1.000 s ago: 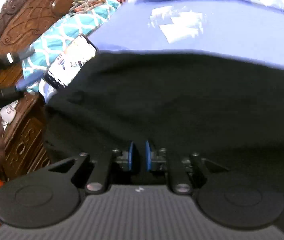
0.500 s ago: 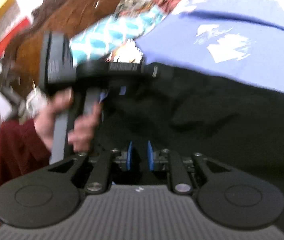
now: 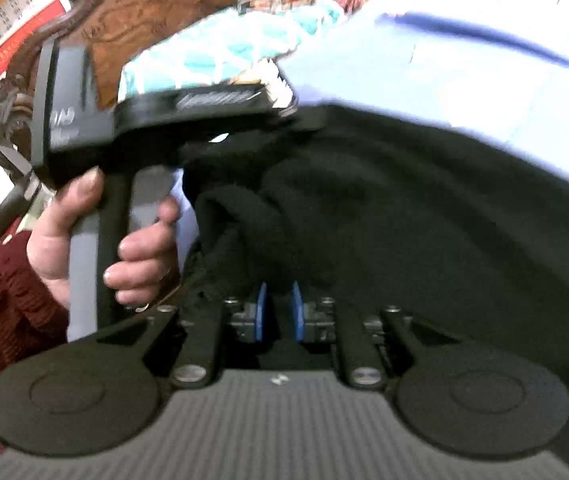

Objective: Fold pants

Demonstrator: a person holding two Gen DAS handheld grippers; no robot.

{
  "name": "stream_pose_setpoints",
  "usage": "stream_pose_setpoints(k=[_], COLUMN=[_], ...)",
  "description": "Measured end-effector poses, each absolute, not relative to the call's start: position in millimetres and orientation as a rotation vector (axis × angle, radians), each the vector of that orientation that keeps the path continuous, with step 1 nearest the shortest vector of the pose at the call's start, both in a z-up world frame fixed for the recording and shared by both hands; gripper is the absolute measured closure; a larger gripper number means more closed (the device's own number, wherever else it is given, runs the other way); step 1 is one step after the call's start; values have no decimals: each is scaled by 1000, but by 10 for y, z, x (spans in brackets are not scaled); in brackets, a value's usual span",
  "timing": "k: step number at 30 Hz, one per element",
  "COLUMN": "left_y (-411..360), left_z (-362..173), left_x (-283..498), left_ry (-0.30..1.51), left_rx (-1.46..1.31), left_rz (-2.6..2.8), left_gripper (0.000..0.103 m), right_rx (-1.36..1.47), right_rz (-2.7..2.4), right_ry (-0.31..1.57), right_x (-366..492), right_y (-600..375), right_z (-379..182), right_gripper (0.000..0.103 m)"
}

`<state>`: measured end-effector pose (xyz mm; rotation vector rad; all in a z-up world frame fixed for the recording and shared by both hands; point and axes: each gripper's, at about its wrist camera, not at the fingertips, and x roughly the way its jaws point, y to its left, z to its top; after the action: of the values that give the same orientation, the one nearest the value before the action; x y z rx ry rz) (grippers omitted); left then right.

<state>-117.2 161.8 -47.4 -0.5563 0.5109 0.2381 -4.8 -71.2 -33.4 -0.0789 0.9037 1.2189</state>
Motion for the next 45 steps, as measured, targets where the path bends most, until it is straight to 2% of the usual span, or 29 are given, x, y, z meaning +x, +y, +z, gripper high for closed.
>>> stream_pose_setpoints(k=[3, 9, 14, 21, 24, 28, 29, 30, 33, 36, 38, 45], left_y=[1667, 1394, 959, 1175, 1210, 1226, 1243, 1272, 1307, 1235, 1196, 869], left_z=[-379, -52, -113, -287, -283, -494, -574, -681, -758, -647, -565, -241], left_x=[-1399, -1623, -1616, -1728, -1689, -1414, -1349, -1265, -1248, -1284, -1368, -1500], left_ry=[475, 406, 484, 512, 514, 627, 667, 709, 707, 698, 677, 610], left_rx=[-606, -576, -471, -630, -603, -576, -564, -556, -617, -582, -595, -565], left_rz=[260, 94, -107, -39, -44, 7, 51, 86, 94, 103, 84, -21], left_gripper=[36, 47, 65, 67, 71, 81, 95, 97, 97, 97, 91, 91], right_rx=[-9, 92, 96, 84, 67, 68, 54, 33, 50, 51, 77, 226], right_rz=[1170, 1102, 1084, 1147, 1177, 1181, 1172, 1159, 1161, 1187, 1183, 1026], right_ry=[882, 878, 920, 926, 935, 1026, 1082, 1140, 1141, 1094, 1064, 983], right_x=[75, 34, -9, -89, -115, -61, -52, -38, -29, -72, -60, 182], right_y=[-979, -1426, -1626, -1752, -1677, -1558, -1509, -1470, -1501, -1565, -1656, -2254], right_z=[-260, -197, -242, -221, -255, -415, -494, -596, -604, -503, -443, -354], right_gripper=[81, 81, 81, 81, 81, 81, 83, 87, 85, 82, 82, 82])
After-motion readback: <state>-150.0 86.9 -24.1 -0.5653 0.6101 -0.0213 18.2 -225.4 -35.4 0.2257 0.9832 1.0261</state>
